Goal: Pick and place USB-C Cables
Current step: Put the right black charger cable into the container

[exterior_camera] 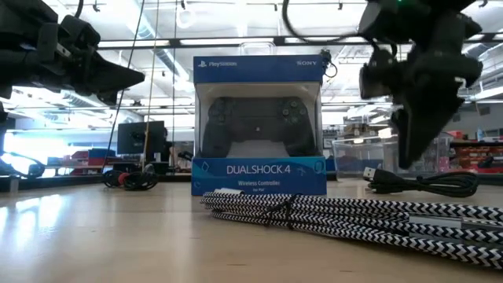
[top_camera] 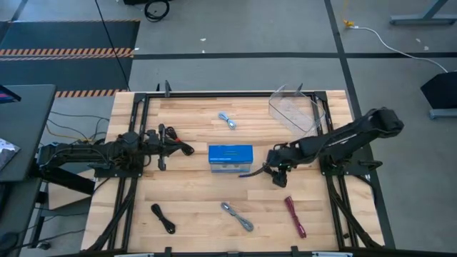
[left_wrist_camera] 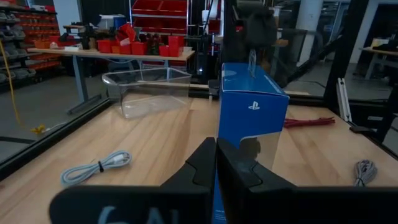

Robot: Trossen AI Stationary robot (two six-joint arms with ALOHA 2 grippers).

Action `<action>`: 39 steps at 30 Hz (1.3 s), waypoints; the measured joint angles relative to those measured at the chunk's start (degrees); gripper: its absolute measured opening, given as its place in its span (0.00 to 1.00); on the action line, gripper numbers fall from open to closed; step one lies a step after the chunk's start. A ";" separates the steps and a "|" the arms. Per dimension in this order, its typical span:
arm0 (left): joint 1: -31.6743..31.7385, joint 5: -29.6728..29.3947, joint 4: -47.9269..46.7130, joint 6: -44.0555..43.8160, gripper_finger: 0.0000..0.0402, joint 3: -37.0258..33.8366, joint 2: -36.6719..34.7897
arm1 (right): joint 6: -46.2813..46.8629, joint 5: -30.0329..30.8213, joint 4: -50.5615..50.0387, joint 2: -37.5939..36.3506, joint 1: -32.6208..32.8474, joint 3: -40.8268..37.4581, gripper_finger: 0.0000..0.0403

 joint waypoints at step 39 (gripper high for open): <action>0.02 0.00 -1.79 -4.52 0.05 -0.02 -0.02 | -2.92 -0.38 -2.27 6.04 1.56 -0.08 0.14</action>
